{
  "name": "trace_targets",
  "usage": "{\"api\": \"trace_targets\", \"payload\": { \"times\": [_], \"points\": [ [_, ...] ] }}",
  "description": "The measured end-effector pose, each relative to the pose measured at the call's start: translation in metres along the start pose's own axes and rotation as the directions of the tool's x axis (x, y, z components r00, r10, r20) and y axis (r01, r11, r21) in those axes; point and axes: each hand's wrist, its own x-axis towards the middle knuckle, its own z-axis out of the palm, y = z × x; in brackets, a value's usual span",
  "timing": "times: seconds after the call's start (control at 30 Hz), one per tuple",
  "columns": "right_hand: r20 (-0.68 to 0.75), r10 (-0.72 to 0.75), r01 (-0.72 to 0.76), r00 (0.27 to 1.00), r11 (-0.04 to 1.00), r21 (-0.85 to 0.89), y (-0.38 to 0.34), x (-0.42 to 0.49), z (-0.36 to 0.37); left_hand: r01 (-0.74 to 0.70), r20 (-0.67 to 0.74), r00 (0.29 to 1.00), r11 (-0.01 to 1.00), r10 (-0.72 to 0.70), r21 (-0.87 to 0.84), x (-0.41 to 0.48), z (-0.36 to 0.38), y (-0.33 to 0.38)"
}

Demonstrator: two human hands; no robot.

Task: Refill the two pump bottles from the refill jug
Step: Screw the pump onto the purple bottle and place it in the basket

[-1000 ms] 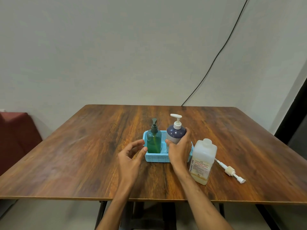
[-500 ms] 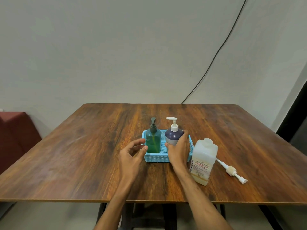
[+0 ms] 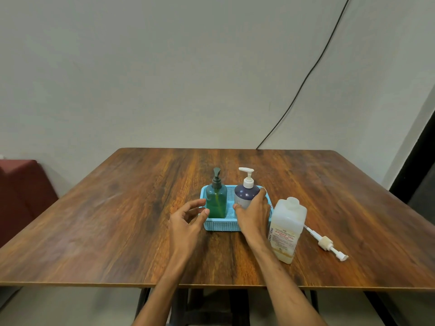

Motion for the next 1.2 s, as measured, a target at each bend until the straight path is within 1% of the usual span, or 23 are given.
{"api": "trace_targets", "payload": {
  "times": [0.1,0.17,0.23,0.3,0.37,0.47,0.53,0.6,0.67,0.7,0.73,0.8,0.87,0.9,1.0,1.1,1.17,1.2],
  "points": [
    [0.011,0.014,-0.014,1.0,1.0,-0.011,-0.002,-0.007,-0.003,-0.003,-0.016,1.0,1.0,0.003,0.017,0.001,0.001,0.001],
    [-0.008,-0.011,0.01,1.0,1.0,-0.028,-0.007,-0.015,-0.009,-0.006,-0.022,1.0,1.0,0.007,0.027,0.001,0.001,0.004],
    [-0.013,-0.041,0.041,0.999,0.999,-0.01,-0.015,-0.026,-0.018,-0.02,-0.024,0.999,0.999,0.021,0.038,0.002,0.001,0.007],
    [0.013,-0.079,0.078,0.997,0.995,0.057,-0.029,-0.037,-0.033,-0.043,-0.019,0.999,0.998,0.043,0.044,0.004,0.0,0.012],
    [0.043,-0.112,0.103,0.993,0.978,0.18,-0.048,-0.046,-0.057,-0.056,-0.018,0.998,0.997,0.057,0.062,0.008,-0.001,0.016],
    [0.062,-0.192,0.158,0.979,0.919,0.36,-0.077,-0.047,-0.101,-0.052,0.006,0.999,0.989,0.052,0.141,0.02,-0.002,0.018],
    [0.055,-0.244,0.2,0.968,0.888,0.415,-0.09,-0.035,-0.131,-0.037,0.023,0.999,0.98,0.034,0.194,0.029,-0.002,0.017],
    [0.052,-0.266,0.221,0.963,0.882,0.416,-0.094,-0.007,-0.153,-0.029,0.041,0.999,0.973,0.019,0.231,0.039,-0.003,0.018],
    [0.095,-0.27,0.221,0.958,0.908,0.355,-0.088,0.029,-0.166,-0.009,0.067,0.998,0.958,-0.011,0.286,0.049,-0.003,0.016],
    [0.157,-0.26,0.202,0.953,0.929,0.309,-0.082,0.048,-0.169,0.012,0.082,0.996,0.947,-0.04,0.32,0.055,-0.003,0.014],
    [0.236,-0.237,0.18,0.942,0.954,0.24,-0.075,0.066,-0.168,0.033,0.098,0.993,0.934,-0.073,0.355,0.06,-0.003,0.011],
    [0.388,-0.16,0.153,0.908,0.987,0.049,-0.053,0.095,-0.161,0.079,0.127,0.981,0.906,-0.144,0.416,0.069,-0.002,0.006],
    [0.498,-0.069,0.154,0.865,0.979,-0.132,-0.029,0.117,-0.147,0.129,0.151,0.963,0.872,-0.225,0.472,0.078,0.0,-0.001],
    [0.543,-0.024,0.152,0.84,0.969,-0.193,-0.018,0.124,-0.14,0.157,0.165,0.949,0.856,-0.269,0.492,0.082,0.001,-0.004],
    [0.631,0.09,0.122,0.77,0.951,-0.283,0.006,0.134,-0.118,0.245,0.21,0.894,0.823,-0.397,0.513,0.091,0.003,-0.01],
    [0.695,0.171,0.081,0.699,0.946,-0.314,0.021,0.137,-0.1,0.256,0.262,0.852,0.798,-0.453,0.546,0.098,0.005,-0.015],
    [0.729,0.198,0.059,0.656,0.949,-0.31,0.026,0.136,-0.091,0.277,0.301,0.825,0.807,-0.478,0.522,0.097,0.007,-0.015],
    [0.738,0.195,0.06,0.646,0.951,-0.304,0.029,0.136,-0.088,0.289,0.309,0.819,0.813,-0.484,0.506,0.095,0.008,-0.015]
  ]
}}
